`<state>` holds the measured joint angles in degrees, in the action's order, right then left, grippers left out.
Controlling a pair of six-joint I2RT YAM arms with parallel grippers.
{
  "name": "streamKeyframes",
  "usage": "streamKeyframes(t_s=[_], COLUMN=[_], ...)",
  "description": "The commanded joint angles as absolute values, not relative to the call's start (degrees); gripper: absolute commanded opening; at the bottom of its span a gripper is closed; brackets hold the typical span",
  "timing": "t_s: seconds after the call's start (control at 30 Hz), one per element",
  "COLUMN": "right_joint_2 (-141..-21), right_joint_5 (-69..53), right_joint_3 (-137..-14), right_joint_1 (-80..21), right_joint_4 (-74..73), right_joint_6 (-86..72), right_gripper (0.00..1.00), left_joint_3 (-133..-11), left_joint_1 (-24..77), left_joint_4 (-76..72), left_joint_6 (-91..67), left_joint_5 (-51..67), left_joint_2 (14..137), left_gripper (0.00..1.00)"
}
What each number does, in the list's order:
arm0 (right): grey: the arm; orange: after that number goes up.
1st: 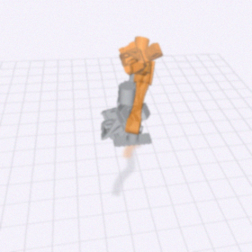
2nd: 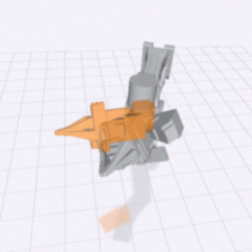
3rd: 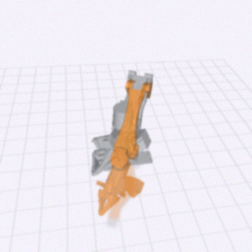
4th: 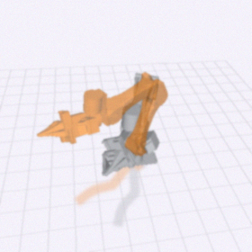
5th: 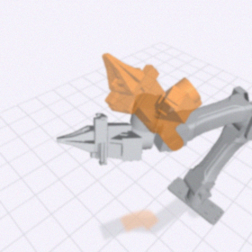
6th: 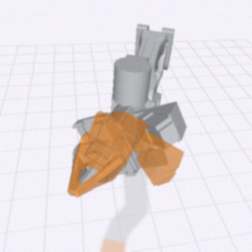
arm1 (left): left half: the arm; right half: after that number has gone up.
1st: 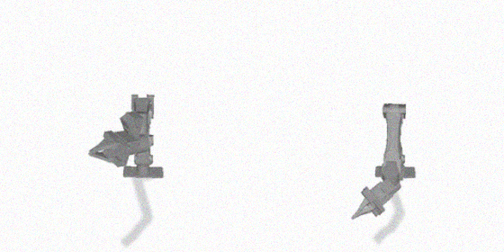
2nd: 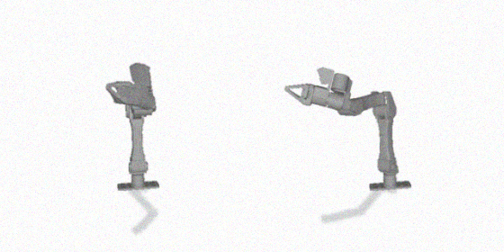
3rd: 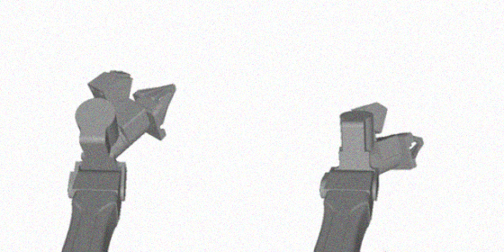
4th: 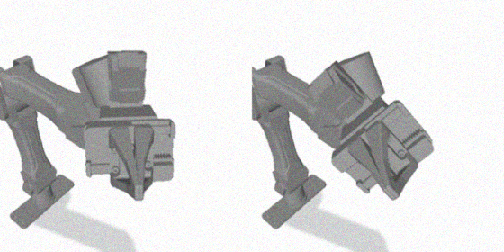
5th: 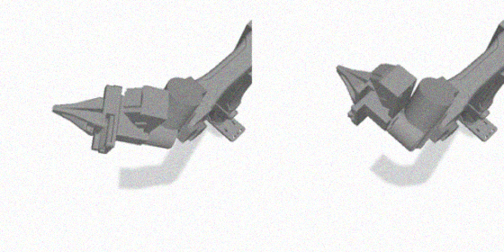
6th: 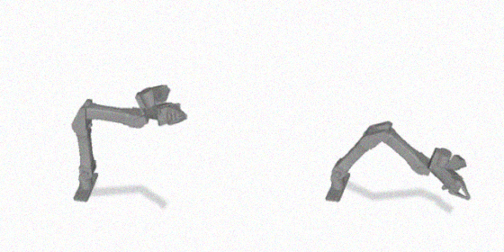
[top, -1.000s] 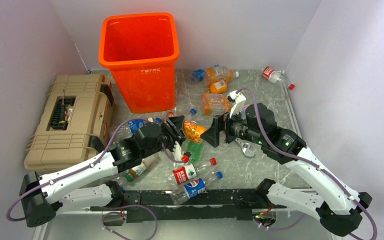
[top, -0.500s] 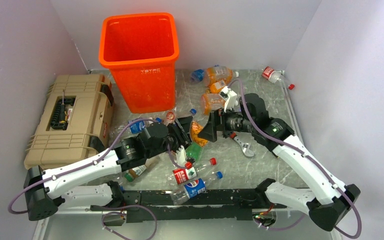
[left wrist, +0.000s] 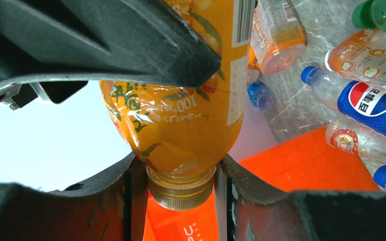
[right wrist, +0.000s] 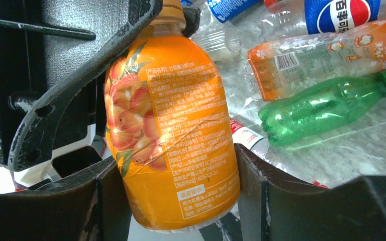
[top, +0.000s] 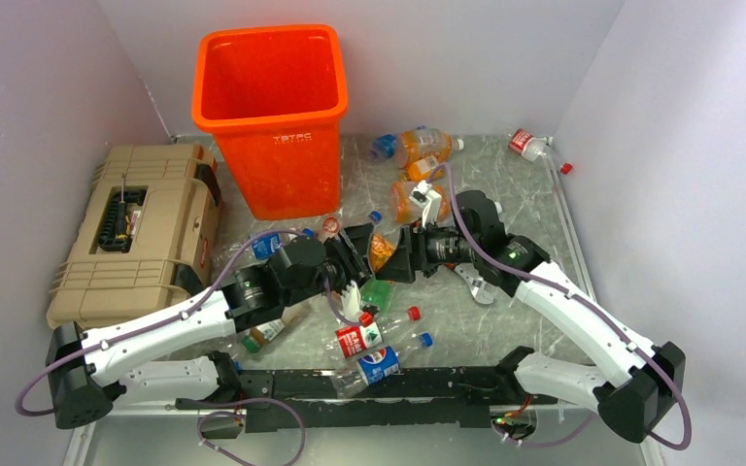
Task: Put the plastic bottles in the bin
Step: Place the plastic bottle in the trash bin.
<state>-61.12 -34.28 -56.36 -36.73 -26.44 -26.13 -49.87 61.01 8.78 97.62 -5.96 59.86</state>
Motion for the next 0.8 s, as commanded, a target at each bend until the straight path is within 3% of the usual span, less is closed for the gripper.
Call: streamKeyframes(t_s=[0.0, 0.03, 0.07, 0.1, 0.3, 0.47, 0.77], right_joint_2=[-59.2, -58.0, -56.9, -55.6, -44.8, -36.5, -32.2], right_joint_5=[-33.6, -33.1, -32.2, -30.8, -16.2, -11.7, -13.3], right_joint_3=[-54.1, -53.3, -52.8, -52.4, -46.3, -37.8, -29.7], right_joint_1=[-37.3, -37.4, -37.4, -37.4, -37.4, -37.5, -37.8], right_joint_4=[-17.2, -15.9, -15.2, -14.9, -12.7, -4.3, 9.7], right_joint_6=[-27.7, -27.8, -27.7, -27.4, -25.6, -26.8, -28.7], right_gripper=[0.57, 0.54, 0.53, 0.52, 0.46, 0.44, 0.44], left_joint_3=[-50.7, -50.5, -50.3, -49.9, -50.8, -56.3, -58.4], left_joint_1=[61.3, 61.3, 61.3, 61.3, 61.3, 60.8, 44.5], left_joint_4=[2.9, 2.9, 2.4, 1.6, -2.0, 0.7, -7.3], left_joint_6=[94.9, 93.8, 92.3, 90.3, 66.2, 30.7, -32.1], left_joint_5=[-3.9, -3.8, -3.8, -4.3, -11.6, -15.5, 8.8], left_joint_2=[58.9, 58.7, 58.5, 58.1, 54.6, 52.6, 58.2], left_gripper=[0.14, 0.27, 0.74, 0.96, 0.99, 1.00, 0.98])
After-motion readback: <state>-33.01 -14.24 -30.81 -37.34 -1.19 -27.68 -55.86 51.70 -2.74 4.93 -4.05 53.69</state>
